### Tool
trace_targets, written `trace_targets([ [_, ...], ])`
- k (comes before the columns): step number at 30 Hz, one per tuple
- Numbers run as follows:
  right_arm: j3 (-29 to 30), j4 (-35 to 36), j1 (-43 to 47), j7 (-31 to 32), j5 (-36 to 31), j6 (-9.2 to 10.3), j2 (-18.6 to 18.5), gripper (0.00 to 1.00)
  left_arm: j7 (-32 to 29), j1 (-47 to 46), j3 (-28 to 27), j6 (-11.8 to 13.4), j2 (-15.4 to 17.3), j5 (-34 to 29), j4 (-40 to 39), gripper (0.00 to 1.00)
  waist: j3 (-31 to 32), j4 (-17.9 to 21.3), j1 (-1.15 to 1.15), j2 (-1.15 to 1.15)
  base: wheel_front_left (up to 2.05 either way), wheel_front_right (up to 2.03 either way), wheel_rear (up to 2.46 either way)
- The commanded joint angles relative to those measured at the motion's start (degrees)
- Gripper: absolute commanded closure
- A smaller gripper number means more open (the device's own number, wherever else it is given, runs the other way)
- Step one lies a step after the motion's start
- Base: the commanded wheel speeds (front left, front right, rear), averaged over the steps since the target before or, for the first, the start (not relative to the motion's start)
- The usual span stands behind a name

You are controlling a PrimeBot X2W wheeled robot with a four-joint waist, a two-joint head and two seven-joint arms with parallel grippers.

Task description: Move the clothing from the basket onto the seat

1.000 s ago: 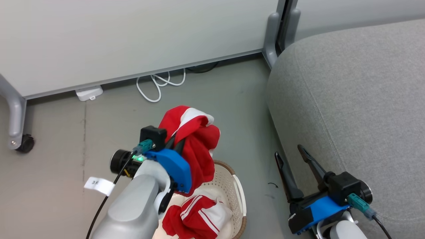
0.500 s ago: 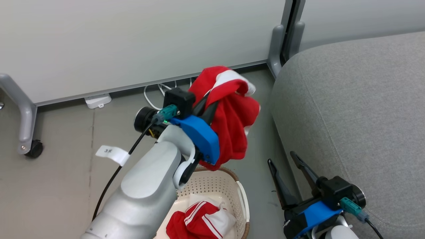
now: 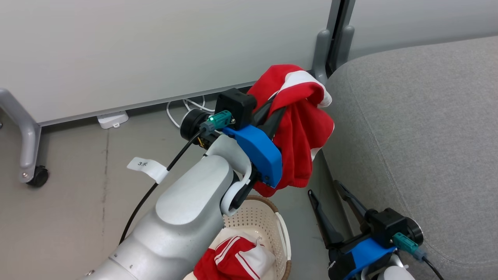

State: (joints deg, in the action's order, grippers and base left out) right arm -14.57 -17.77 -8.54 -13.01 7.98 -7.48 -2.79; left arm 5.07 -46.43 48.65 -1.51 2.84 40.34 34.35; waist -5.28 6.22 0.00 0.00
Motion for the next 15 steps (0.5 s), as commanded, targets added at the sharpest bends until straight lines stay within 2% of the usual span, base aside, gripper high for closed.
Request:
trace_targets([
  [1,-0.08,0.09,0.10,0.04,0.11,-0.03,-0.19,0.00,0.31,-0.98,0.38,0.51,0.09,0.45,-0.17,1.00,0.03,0.05,0.00,0.00,0.00,0.00,0.00],
  [15,-4.96,0.73,-4.98,2.88,4.00,-0.03,-0.19,0.00,2.14,-2.15,5.47,1.62,0.09,4.69,1.42,1.00,0.35,0.26,0.00,0.00,0.00,0.00,0.00],
])
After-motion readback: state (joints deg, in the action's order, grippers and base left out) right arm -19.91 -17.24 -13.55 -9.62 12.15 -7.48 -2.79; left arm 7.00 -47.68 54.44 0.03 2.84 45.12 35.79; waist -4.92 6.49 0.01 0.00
